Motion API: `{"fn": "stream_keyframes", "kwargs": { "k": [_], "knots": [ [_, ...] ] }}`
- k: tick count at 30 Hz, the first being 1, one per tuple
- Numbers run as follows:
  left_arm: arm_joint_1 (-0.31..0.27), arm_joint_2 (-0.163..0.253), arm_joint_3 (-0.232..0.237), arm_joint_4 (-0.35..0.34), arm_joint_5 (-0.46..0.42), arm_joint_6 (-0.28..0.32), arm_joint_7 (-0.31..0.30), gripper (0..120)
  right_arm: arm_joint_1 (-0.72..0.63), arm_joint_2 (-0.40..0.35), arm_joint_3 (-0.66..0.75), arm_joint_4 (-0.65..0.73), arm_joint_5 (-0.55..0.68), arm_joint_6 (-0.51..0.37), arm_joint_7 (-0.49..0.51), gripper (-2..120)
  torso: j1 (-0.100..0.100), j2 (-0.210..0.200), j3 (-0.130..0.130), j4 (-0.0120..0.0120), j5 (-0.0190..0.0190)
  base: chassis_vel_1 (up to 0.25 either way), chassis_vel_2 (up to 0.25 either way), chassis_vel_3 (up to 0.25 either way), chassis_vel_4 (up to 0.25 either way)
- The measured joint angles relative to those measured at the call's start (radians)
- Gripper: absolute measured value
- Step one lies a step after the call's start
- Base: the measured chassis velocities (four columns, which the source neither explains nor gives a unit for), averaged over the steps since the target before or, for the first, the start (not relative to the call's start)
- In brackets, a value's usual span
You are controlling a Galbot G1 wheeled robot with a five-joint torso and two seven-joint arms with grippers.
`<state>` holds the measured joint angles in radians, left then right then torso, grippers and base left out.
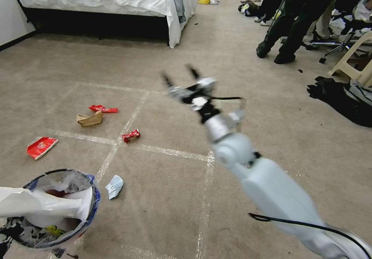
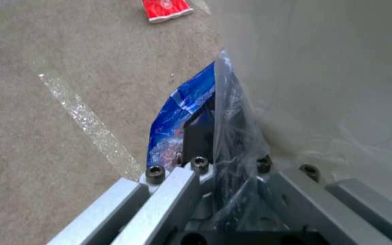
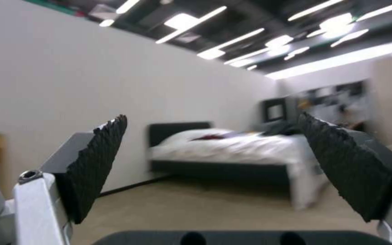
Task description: Pick up the trash bin and place the garbage on the floor into it.
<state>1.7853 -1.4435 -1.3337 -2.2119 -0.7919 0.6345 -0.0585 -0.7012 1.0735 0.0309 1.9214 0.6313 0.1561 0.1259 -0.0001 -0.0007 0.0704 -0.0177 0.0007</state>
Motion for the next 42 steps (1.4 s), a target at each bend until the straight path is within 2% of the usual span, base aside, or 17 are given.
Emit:
{"fn": "stream_keyframes", "kwargs": {
  "k": [1, 4, 9, 11, 13, 19, 25, 42],
  "knots": [
    [0.002, 0.005, -0.006, 0.006, -0.003, 0.000, 0.000, 1, -0.062, -0.018, 0.078, 0.034, -0.028, 0.000, 0.011, 97, 0.000, 0.000, 0.000, 0.0000, -0.0001, 0.000, 0.000, 0.000, 0.000],
    [0.003, 0.008, -0.011, 0.014, -0.003, 0.000, 0.000, 1, -0.105, -0.025, 0.135, 0.058, -0.050, 0.000, 0.018, 96, 0.000, 0.000, 0.000, 0.0001, 0.0000, 0.000, 0.000, 0.000, 0.000],
    [0.003, 0.014, -0.031, 0.034, -0.010, 0.000, 0.005, 1, -0.271, -0.046, 0.317, 0.156, -0.109, 0.015, 0.021, 93, 0.000, 0.000, 0.000, 0.0003, -0.0003, 0.000, 0.000, 0.000, 0.000],
    [0.004, 0.015, -0.036, 0.034, -0.014, 0.000, 0.007, 1, -0.307, -0.045, 0.354, 0.175, -0.114, 0.016, 0.024, 93, 0.000, 0.000, 0.000, 0.0000, -0.0003, 0.000, 0.000, 0.000, 0.000],
    [0.008, 0.015, -0.053, 0.031, -0.028, -0.003, 0.012, 1, -0.430, -0.013, 0.447, 0.215, -0.185, 0.026, 0.036, 93, 0.000, 0.000, 0.000, 0.0002, -0.0003, 0.000, 0.000, 0.000, 0.000],
    [0.015, 0.012, -0.057, 0.003, -0.040, -0.004, 0.015, 1, -0.541, 0.011, 0.494, 0.238, -0.220, 0.051, 0.047, 91, 0.000, 0.000, 0.000, 0.0001, -0.0003, 0.000, 0.000, 0.000, 0.000],
    [0.020, 0.000, -0.045, -0.020, -0.039, -0.005, 0.014, 1, -0.592, 0.015, 0.526, 0.245, -0.235, 0.075, 0.046, 90, 0.000, 0.000, 0.000, 0.0001, -0.0005, 0.000, 0.000, 0.000, 0.000],
    [0.043, -0.010, -0.055, -0.033, -0.043, -0.016, 0.018, 1, -0.603, 0.047, 0.500, 0.239, -0.268, 0.082, 0.048, 90, 0.000, 0.000, 0.000, 0.0001, -0.0005, 0.000, 0.000, 0.000, 0.000]
  ]
}}
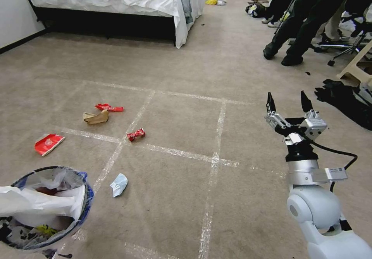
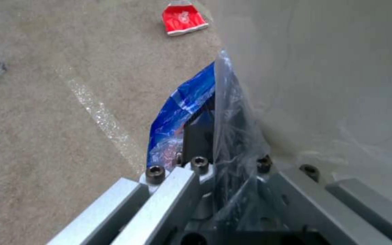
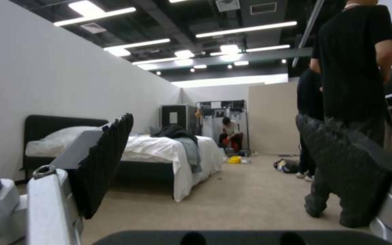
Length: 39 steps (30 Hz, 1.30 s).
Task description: Pick up the trash bin and place the garbage on the floor into it.
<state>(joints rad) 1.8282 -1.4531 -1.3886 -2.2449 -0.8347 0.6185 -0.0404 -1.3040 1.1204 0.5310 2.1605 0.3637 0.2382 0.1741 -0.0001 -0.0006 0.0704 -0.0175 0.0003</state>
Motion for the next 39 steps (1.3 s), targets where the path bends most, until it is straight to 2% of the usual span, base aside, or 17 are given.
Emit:
{"fn": "stream_keyframes", "kwargs": {
  "k": [39],
  "knots": [
    [0.016, -0.006, -0.029, 0.005, -0.012, -0.008, 0.004, 1, 0.027, 0.024, -0.061, -0.050, -0.031, 0.010, 0.000, 90, 0.000, 0.000, 0.000, 0.0000, 0.0000, 0.039, 0.037, 0.034, 0.036]
  ]
}}
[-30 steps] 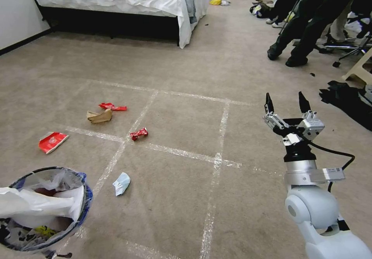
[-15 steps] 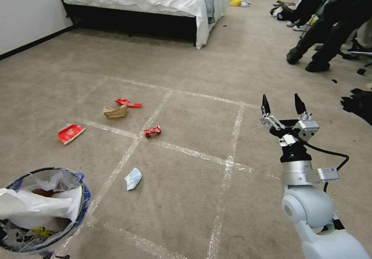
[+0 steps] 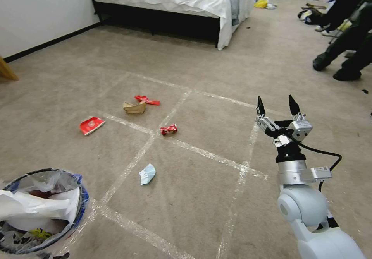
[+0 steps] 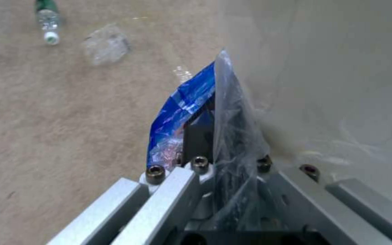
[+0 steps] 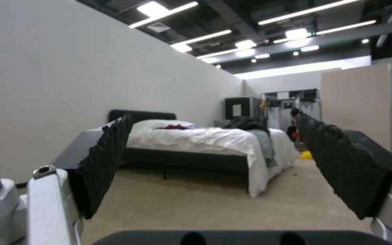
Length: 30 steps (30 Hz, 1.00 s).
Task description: Pick up the trash bin and place the garbage on the floor into it.
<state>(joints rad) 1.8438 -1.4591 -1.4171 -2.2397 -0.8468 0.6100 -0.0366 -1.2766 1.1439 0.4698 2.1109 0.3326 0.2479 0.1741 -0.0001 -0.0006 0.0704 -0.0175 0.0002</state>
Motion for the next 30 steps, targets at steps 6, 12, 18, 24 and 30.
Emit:
{"fn": "stream_keyframes", "kwargs": {
  "k": [6, 12, 18, 24, 30],
  "knots": [
    [-0.005, -0.002, 0.004, -0.001, 0.005, -0.005, -0.001, 1, 0.004, 0.001, -0.006, -0.011, -0.002, 0.007, 0.000, 90, 0.000, 0.000, 0.000, 0.0000, 0.0000, 0.064, 0.051, 0.066, 0.061],
    [-0.009, -0.005, 0.007, -0.002, 0.008, -0.006, -0.002, 1, 0.006, 0.002, -0.014, -0.025, -0.004, 0.015, -0.002, 90, 0.000, 0.000, 0.000, -0.0001, 0.0001, 0.050, 0.050, 0.046, 0.052],
    [-0.012, -0.007, 0.010, 0.000, 0.015, -0.010, -0.004, 1, 0.016, 0.007, -0.020, -0.045, -0.009, 0.027, -0.005, 93, 0.000, 0.000, 0.000, 0.0003, 0.0000, 0.023, 0.030, 0.027, 0.023],
    [-0.014, -0.007, 0.012, 0.004, 0.024, -0.014, -0.004, 1, 0.024, 0.015, -0.023, -0.067, -0.024, 0.042, -0.007, 96, 0.000, 0.000, 0.000, -0.0004, 0.0000, 0.000, 0.000, 0.000, 0.000],
    [-0.021, -0.005, 0.016, 0.011, 0.037, -0.016, -0.003, 1, 0.026, 0.019, -0.026, -0.084, -0.038, 0.050, -0.011, 99, 0.000, 0.000, 0.000, 0.0000, 0.0001, 0.000, 0.000, 0.000, 0.000]
  ]
}}
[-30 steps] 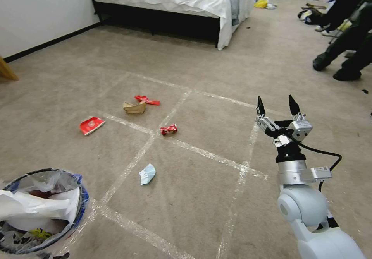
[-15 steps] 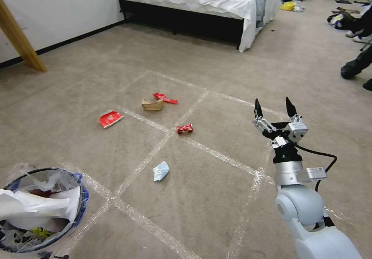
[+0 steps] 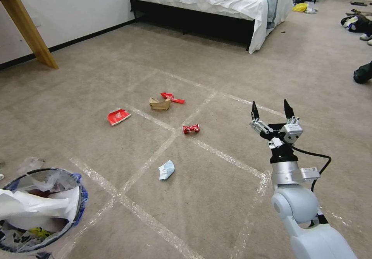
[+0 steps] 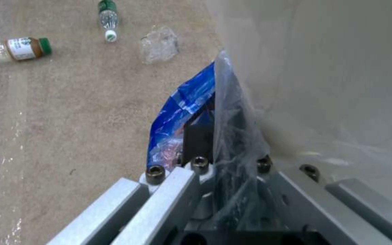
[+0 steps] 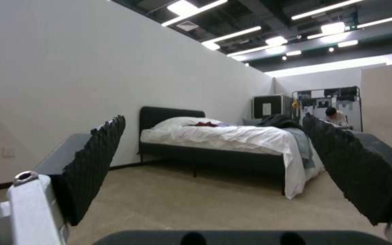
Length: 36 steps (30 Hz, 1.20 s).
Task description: Pick up the trash bin and place the garbage on the floor into it.
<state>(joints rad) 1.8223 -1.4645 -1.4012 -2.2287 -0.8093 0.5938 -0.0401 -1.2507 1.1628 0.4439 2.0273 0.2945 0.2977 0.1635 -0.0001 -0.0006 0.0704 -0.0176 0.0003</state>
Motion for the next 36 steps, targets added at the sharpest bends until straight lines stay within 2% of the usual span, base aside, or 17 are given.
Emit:
{"fn": "stream_keyframes", "kwargs": {
  "k": [20, 36],
  "knots": [
    [-0.006, 0.004, 0.002, 0.005, 0.001, -0.001, 0.000, 1, 0.011, 0.005, -0.010, -0.016, -0.020, -0.018, -0.004, 100, 0.000, 0.000, 0.000, 0.0001, -0.0002, -0.003, 0.002, 0.002, -0.001],
    [-0.015, 0.007, 0.010, 0.018, 0.006, -0.001, 0.000, 1, 0.032, 0.006, -0.027, -0.041, -0.020, -0.017, -0.005, 100, 0.000, 0.000, 0.000, 0.0000, -0.0001, -0.098, 0.101, 0.107, -0.106]
  ]
}}
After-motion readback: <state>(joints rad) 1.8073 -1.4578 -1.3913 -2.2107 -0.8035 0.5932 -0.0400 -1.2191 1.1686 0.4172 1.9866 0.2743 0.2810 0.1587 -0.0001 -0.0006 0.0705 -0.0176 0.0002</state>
